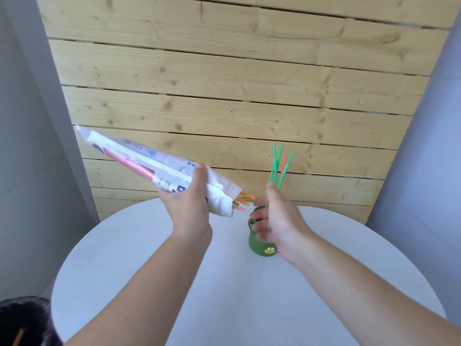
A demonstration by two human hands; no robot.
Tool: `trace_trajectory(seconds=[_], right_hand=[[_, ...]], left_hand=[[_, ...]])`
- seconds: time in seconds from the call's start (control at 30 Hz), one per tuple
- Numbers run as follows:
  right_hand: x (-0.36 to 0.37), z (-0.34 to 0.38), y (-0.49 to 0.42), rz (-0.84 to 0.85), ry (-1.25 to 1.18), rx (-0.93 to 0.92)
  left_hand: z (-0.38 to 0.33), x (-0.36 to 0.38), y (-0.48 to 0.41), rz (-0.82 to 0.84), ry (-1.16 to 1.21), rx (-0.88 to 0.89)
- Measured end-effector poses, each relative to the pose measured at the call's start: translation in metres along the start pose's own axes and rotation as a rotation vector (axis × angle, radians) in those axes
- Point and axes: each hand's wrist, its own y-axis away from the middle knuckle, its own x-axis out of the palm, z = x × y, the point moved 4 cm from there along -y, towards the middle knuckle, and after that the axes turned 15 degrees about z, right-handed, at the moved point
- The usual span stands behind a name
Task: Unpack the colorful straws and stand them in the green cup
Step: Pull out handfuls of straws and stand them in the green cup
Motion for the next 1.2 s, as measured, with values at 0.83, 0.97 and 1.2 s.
trace_trajectory(seconds=[0.83,0.97,1.2], right_hand=[[0.024,-0.016,0.021,0.009,-0.294,-0.045],[0.025,-0.015,0.015,0.002,-0.164,-0.177],[0.005,-0.02,0.003,-0.06,-0.014,-0.211]], left_hand=[[-0.006,0.021,0.029,-0.093,-0.071,0.019],[0.002,0.02,0.029,-0.136,-0.032,-0.048],[0.011,-0.008,0.006,-0.256,-0.013,-0.167]])
